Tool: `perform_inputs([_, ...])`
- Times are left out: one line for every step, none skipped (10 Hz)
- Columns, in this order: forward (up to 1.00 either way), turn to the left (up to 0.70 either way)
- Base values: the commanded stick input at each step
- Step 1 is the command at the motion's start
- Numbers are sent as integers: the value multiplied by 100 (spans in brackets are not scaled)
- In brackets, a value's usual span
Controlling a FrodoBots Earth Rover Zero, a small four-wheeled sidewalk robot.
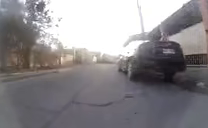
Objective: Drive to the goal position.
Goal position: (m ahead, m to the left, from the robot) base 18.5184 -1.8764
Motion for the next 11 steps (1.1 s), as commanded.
perform_inputs([100,1])
perform_inputs([100,1])
perform_inputs([100,1])
perform_inputs([100,1])
perform_inputs([100,1])
perform_inputs([100,1])
perform_inputs([100,1])
perform_inputs([100,1])
perform_inputs([100,1])
perform_inputs([100,1])
perform_inputs([100,1])
